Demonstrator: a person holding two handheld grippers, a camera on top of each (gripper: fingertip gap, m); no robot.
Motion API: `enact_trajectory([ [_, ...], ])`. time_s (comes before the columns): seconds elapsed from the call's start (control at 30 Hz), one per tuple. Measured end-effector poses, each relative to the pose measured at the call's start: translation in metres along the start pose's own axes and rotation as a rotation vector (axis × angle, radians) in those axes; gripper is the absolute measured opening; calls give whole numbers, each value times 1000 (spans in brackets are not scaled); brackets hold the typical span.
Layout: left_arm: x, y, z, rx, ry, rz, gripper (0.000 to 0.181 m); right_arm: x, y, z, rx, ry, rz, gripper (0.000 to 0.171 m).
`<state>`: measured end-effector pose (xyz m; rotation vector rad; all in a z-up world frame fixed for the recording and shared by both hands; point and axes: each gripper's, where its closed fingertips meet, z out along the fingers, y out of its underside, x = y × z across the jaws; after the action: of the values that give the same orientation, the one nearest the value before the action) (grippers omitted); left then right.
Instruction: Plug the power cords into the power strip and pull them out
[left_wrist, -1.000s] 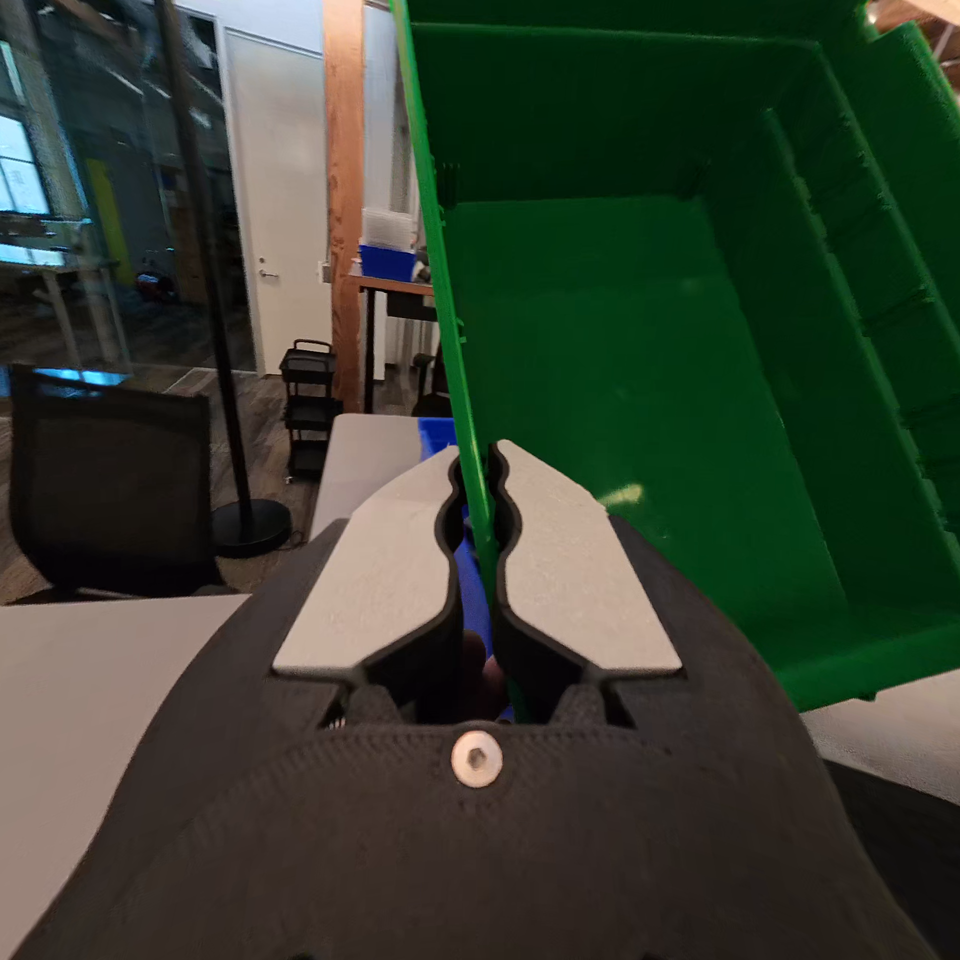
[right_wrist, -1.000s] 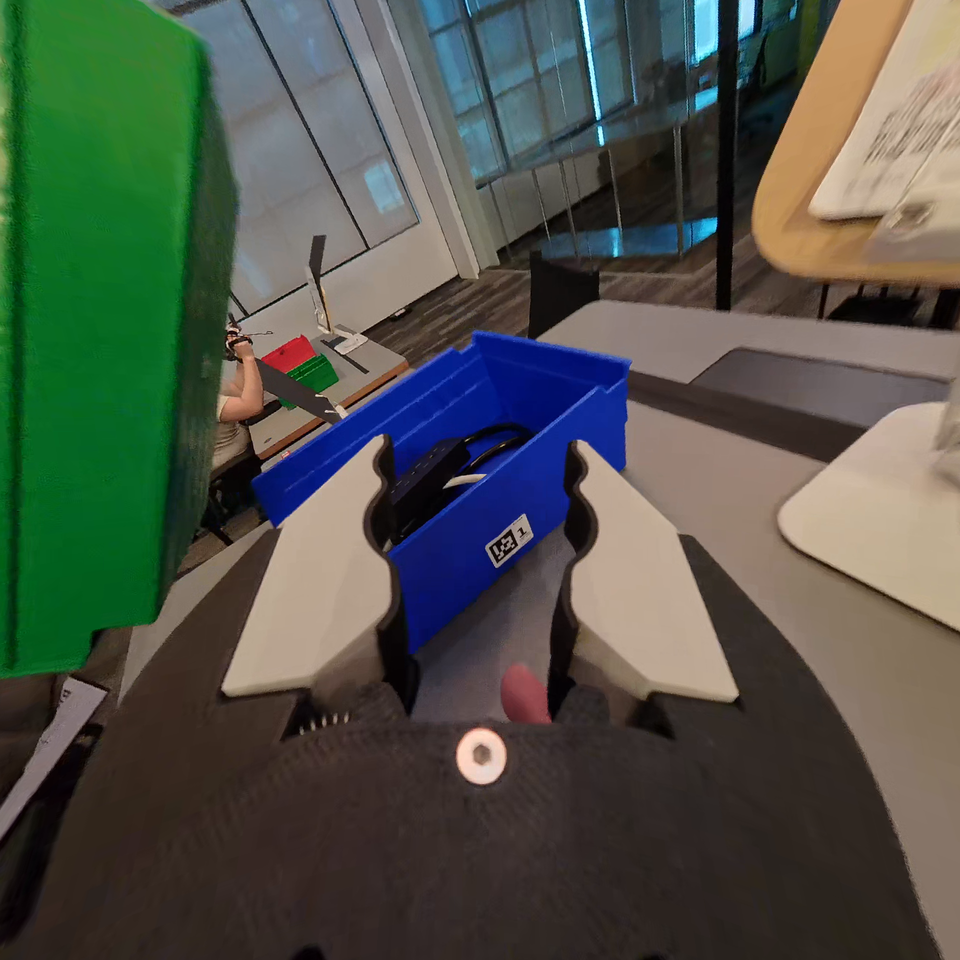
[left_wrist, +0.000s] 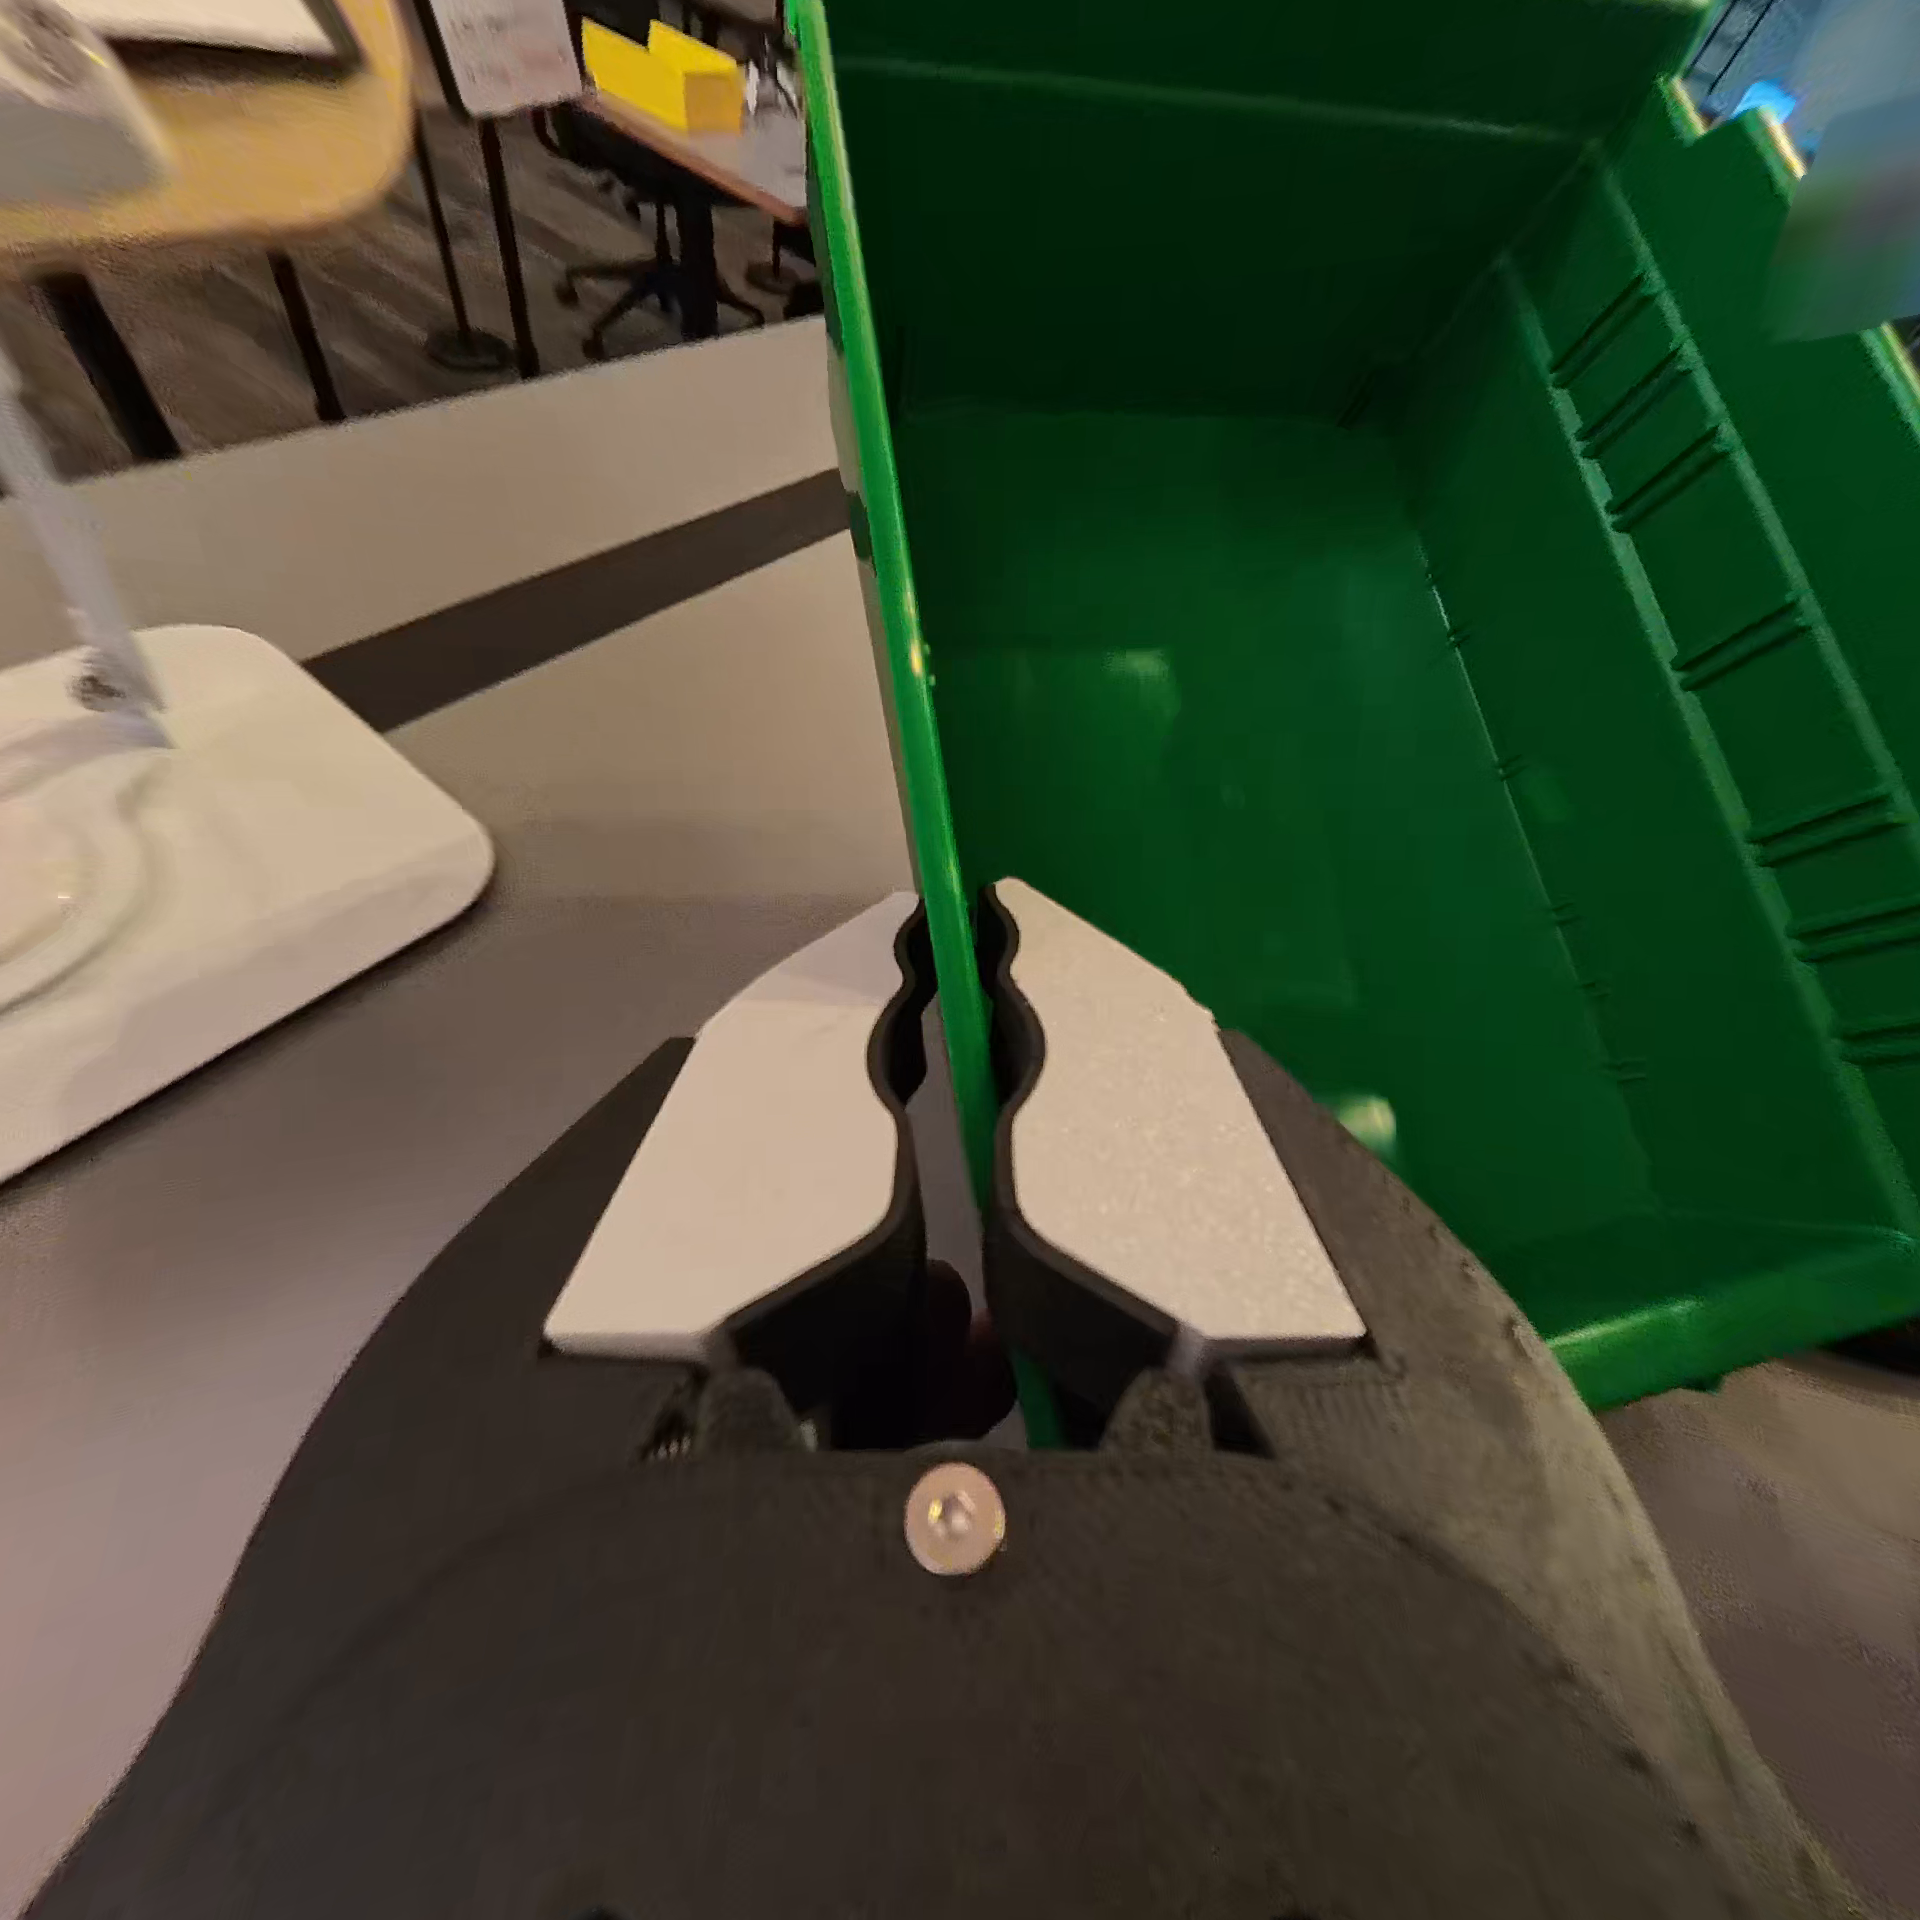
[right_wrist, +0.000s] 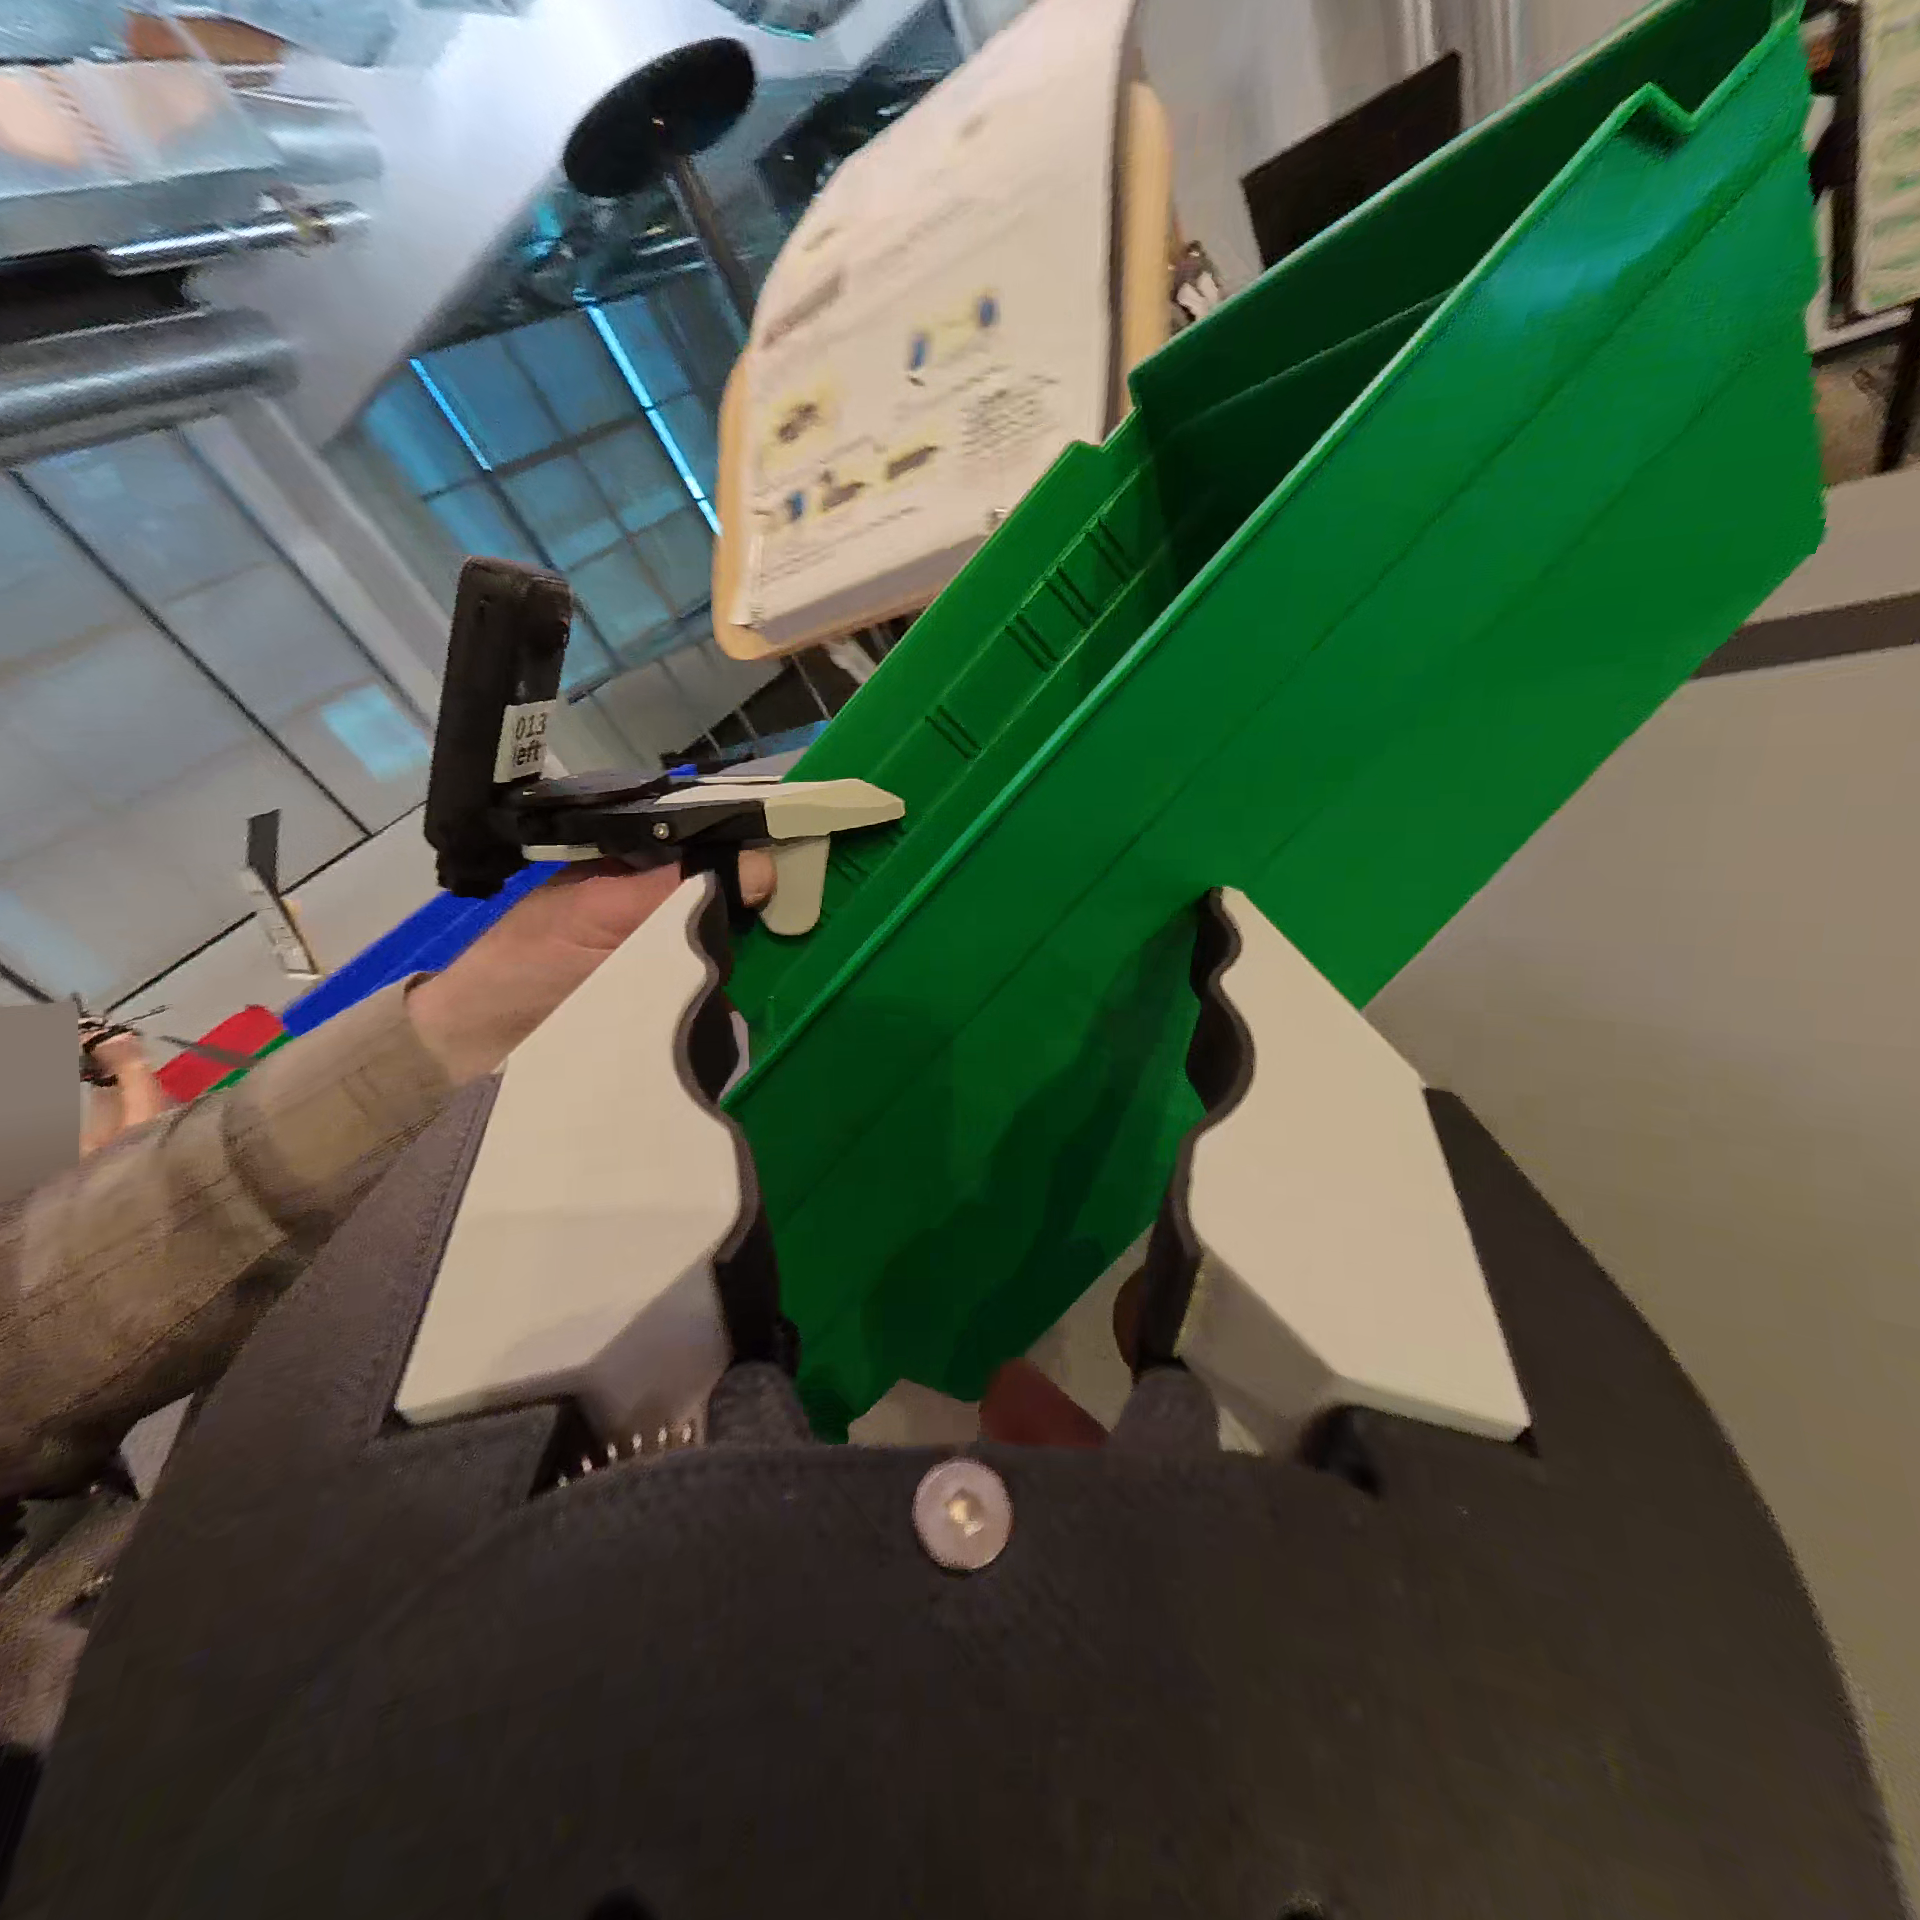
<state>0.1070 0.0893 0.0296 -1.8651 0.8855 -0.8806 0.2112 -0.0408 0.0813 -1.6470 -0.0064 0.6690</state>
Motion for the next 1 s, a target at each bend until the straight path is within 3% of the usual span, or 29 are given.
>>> enact_trajectory([
  [0.23, 6, 21, 73, -115, -3, -67, 8, 78, 5, 3, -79, 85, 92, 88],
  [0.53, 13, 17, 101, -183, 64, -127, 26, 128, 13, 9, -176, 87, 199, 83],
  [0.7, 28, 7, 95, -176, 166, -139, 40, 134, 14, 3, -212, 94, 185, 85],
  [0.83, 29, 3, 66, -151, 267, -157, 44, 119, 20, -19, -282, 203, -9, 90],
  [1.0, 24, 22, 35, -197, 320, -81, 41, 90, 49, -34, -392, 285, -165, 82],
])
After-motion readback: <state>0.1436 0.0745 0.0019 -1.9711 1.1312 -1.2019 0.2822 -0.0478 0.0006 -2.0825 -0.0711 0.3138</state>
